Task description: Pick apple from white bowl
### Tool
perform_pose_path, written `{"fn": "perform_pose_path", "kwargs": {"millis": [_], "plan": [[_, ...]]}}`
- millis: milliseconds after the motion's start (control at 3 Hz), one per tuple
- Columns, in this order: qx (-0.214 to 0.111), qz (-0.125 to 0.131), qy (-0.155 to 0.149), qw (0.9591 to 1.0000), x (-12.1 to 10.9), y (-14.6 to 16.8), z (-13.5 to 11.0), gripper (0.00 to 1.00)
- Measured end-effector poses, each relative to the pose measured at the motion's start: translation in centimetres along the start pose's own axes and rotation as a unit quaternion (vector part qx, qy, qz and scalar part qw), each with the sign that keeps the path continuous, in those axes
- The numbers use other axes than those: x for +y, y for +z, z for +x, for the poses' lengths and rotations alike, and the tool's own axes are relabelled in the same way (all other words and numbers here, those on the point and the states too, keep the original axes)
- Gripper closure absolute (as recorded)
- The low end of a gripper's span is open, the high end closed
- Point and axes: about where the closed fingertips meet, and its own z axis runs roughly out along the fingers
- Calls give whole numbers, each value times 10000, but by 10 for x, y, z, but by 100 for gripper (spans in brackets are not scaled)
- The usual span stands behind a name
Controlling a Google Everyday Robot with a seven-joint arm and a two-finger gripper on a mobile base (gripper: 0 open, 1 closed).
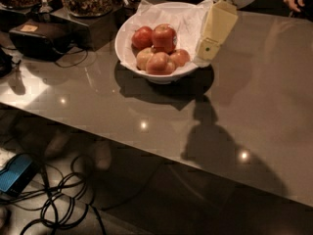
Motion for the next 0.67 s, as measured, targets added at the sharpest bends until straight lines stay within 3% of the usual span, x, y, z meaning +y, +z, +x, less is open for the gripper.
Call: {"fn": "perform_pose_path", "kwargs": {"millis": [333,667], "plan": [[-50,57,-6,10000,-2,0,-3,0],[-135,17,304,9994,-11,8,-10,0]]}}
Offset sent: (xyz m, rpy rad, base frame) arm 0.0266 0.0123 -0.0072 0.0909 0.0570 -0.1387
